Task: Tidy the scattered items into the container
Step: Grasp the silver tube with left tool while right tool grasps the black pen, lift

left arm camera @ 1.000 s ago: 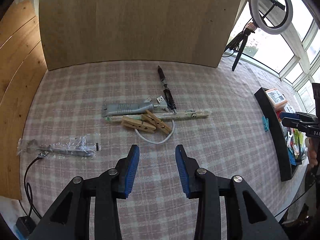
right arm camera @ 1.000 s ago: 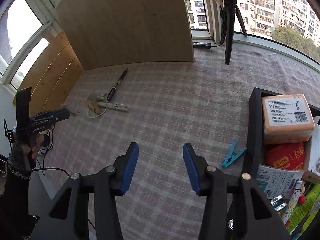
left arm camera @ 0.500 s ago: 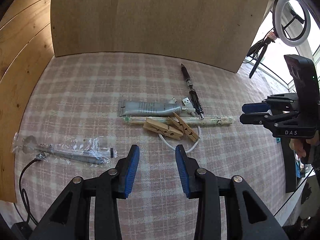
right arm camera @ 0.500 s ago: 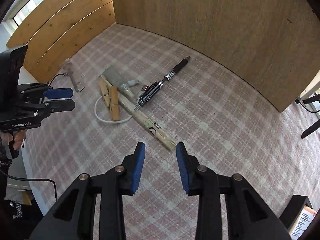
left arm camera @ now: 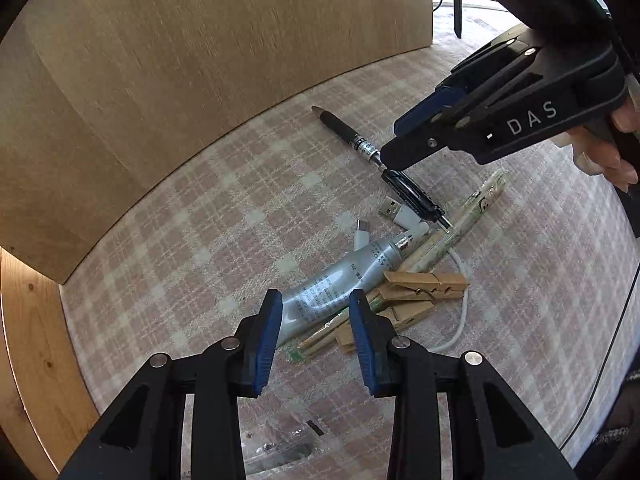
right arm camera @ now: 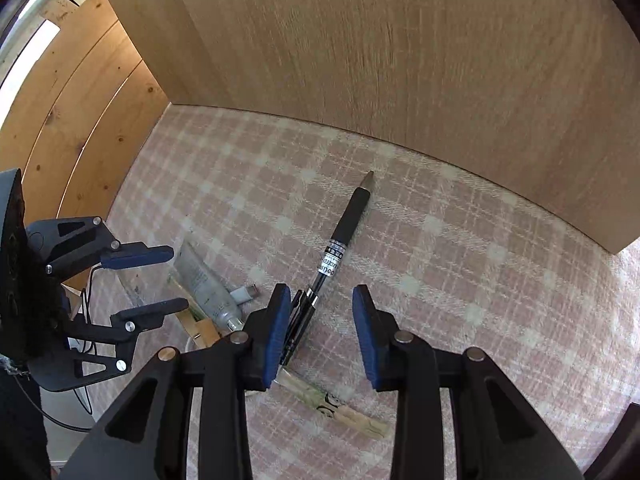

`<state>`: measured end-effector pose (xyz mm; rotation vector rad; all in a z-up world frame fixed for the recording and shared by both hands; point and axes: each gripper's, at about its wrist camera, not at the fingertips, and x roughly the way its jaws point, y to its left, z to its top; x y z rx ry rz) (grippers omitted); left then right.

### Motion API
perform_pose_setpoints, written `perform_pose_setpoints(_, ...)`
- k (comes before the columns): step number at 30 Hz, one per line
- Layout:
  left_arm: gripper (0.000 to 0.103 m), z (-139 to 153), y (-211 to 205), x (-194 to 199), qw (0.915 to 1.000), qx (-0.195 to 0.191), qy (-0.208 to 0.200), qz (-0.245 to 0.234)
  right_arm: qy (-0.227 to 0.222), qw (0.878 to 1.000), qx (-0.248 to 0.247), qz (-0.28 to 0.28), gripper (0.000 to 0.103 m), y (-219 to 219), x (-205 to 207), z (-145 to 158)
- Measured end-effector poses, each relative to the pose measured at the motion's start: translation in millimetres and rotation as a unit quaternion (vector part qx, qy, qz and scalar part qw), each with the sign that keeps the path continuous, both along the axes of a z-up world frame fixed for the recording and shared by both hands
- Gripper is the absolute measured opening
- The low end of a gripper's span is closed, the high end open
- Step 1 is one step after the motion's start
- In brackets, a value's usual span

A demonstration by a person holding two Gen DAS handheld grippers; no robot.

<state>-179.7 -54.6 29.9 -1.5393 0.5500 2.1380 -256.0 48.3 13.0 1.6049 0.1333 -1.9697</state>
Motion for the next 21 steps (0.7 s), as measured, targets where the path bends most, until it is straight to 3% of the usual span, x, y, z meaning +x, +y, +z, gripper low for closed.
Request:
perform_pose_setpoints(5, 0.035, -7, 7, -7, 0.9992, -0.016, -0.010, -0.036, 0.000, 1.000, 0.019, -0.002, 0.032, -14, -9, -14)
perform_pose_setpoints(10, 0.036, -16, 8, -28, 0.9984, -0.050, -0.005, -0.027, 0.018, 0.999, 0.041, 0.009, 0.029, -24, -14, -14)
perform_pose_setpoints(13, 0.035, -15, 5, -37, 0.9996, -0.017, -0.020, -0.014, 0.027, 0.998, 0.054, 0.018, 0.022, -26, -14, -14)
perform_pose_setpoints(15, 0.027, -14, 3, -38, 0.9997, 0.001, -0.023, -0.006, 0.030, 0.998, 0.057, 0.021, 0.019, -24, -14, -14)
perform_pose_setpoints(18, 0.021, -11, 1, -33, 0.9998, 0.007, -0.018, 0.001, 0.032, 0.998, 0.055, 0.021, 0.012, -19, -13, -14)
perform_pose_setpoints(21, 0.018, -7, -6, -30, 0.9994, 0.016, -0.015, 0.025, 0.011, 1.000, 0.029, 0.006, 0.011, -8, -14, -14)
